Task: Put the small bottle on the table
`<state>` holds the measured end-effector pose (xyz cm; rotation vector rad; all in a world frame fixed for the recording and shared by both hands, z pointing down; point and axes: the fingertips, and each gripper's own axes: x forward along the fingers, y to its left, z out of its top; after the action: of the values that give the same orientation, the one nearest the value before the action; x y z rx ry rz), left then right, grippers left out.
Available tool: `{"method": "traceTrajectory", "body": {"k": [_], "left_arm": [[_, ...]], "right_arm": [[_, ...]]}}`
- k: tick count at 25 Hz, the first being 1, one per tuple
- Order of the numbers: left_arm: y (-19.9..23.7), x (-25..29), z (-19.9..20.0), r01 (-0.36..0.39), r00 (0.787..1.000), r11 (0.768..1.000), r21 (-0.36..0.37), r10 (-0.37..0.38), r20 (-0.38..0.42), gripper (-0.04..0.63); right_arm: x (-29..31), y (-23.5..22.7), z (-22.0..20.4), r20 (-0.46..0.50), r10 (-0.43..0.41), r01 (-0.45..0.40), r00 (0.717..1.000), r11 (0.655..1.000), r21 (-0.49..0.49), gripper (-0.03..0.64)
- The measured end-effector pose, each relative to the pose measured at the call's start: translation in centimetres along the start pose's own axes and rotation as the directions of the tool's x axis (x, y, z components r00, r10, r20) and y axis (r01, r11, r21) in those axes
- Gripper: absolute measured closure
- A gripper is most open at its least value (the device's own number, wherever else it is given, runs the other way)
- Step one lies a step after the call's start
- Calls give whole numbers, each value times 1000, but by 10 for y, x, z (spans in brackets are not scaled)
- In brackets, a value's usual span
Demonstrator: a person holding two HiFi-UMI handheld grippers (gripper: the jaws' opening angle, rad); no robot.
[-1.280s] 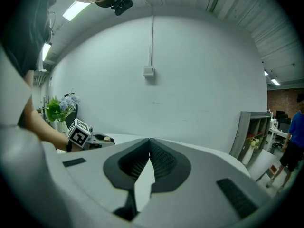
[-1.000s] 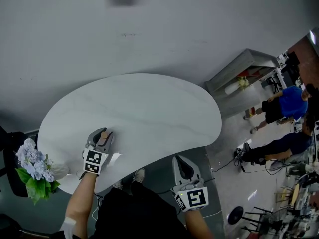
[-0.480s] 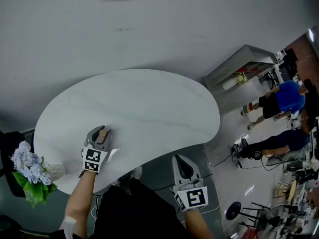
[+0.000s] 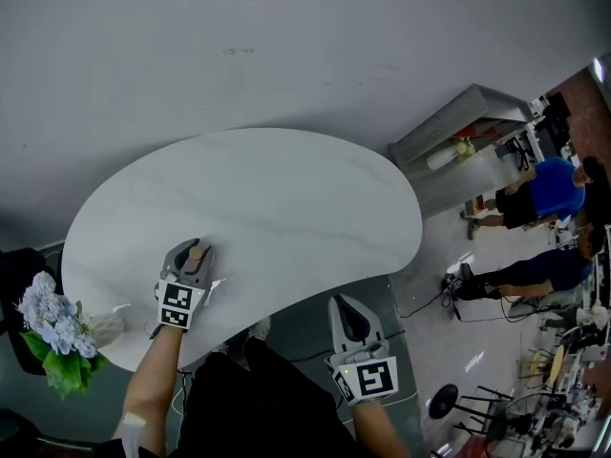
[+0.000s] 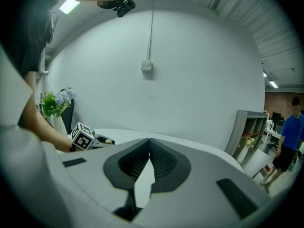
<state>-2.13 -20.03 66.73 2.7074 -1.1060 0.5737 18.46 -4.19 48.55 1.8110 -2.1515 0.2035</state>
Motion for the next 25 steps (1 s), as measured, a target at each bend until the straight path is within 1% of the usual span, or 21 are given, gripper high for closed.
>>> {"method": "traceTrajectory", "body": {"k": [9,14,20,25], "left_arm": [[0,3,-3,-8,1000,1000,2,8,-3,482],[-2,5,-2,-4,1000,999,34,4,-1,482],[-3,5,-4,3,1000,999,40,-3,4,479],[-2,5,-5,-20,1000,999,48,20,-4,477]], "right_arm": [[2,0,-1,-8,4,-4,1000,1000,1,611],[4,0,-1,-6,10,-10,1000,1000,0,611],[3,1,-1,3,15,-15,1000,1000,3,611],[-2,0,-1,14,14,-14,1000,1000,5,611]]}}
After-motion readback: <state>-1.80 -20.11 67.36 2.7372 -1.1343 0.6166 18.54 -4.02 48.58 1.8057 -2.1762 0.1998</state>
